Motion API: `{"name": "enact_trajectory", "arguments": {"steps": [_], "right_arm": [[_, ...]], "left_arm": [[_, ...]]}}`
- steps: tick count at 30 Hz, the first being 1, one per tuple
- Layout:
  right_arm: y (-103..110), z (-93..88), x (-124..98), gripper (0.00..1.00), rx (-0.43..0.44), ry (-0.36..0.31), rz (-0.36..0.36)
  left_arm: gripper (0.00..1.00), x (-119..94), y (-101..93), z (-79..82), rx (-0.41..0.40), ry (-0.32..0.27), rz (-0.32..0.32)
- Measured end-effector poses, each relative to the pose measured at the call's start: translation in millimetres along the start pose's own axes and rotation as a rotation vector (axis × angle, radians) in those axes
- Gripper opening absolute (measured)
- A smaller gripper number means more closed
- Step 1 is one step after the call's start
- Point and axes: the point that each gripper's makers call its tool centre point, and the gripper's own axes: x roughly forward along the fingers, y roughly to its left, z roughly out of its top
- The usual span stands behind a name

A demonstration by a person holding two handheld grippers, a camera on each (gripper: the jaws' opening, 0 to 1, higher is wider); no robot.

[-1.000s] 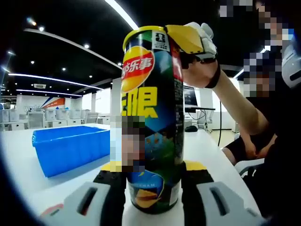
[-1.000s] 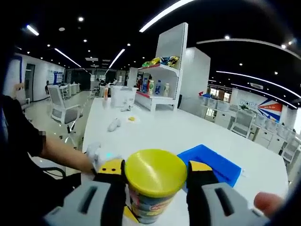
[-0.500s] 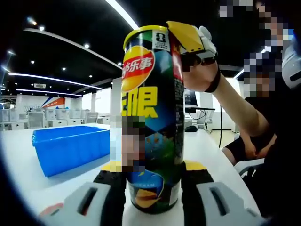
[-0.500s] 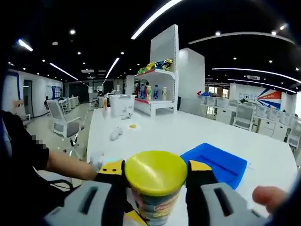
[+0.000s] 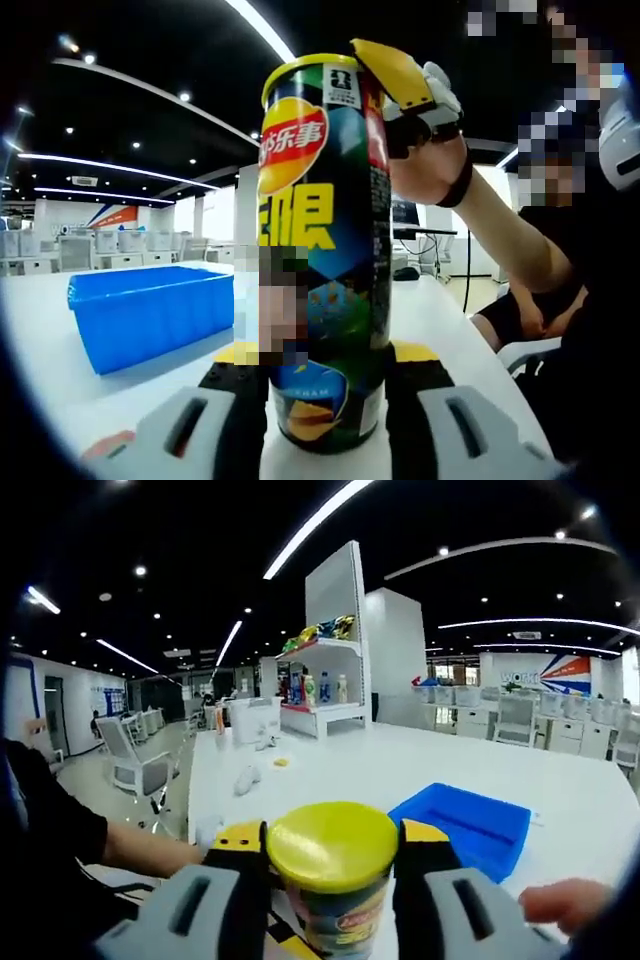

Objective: Open the lid of the chip container on the table, take out the chips, place them into the box in front of the container, and close the lid

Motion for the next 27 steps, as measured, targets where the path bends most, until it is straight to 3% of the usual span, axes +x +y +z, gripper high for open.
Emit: {"name": "enact_trajectory", "arguments": {"steps": [11,14,27], "right_arm": [[-0.7,0.5,-1.5,0.42,0.088,-0.014,0.019],[3.3,0.8,-0.2,0.44,-0.063,-0.048,0.016],[5.1,0.9,-0.5,0.46,-0.191,-0.089,-0.008]], "left_arm": [[0.46,0.0,-0.7,-0.3,0.007,-0.001,0.0],[0.46,-0.4,-0.2,0.0,0.005,-0.002,0.002],[0.46,0.9,-1.0,0.3,0.006,-0.006,0.001]]}}
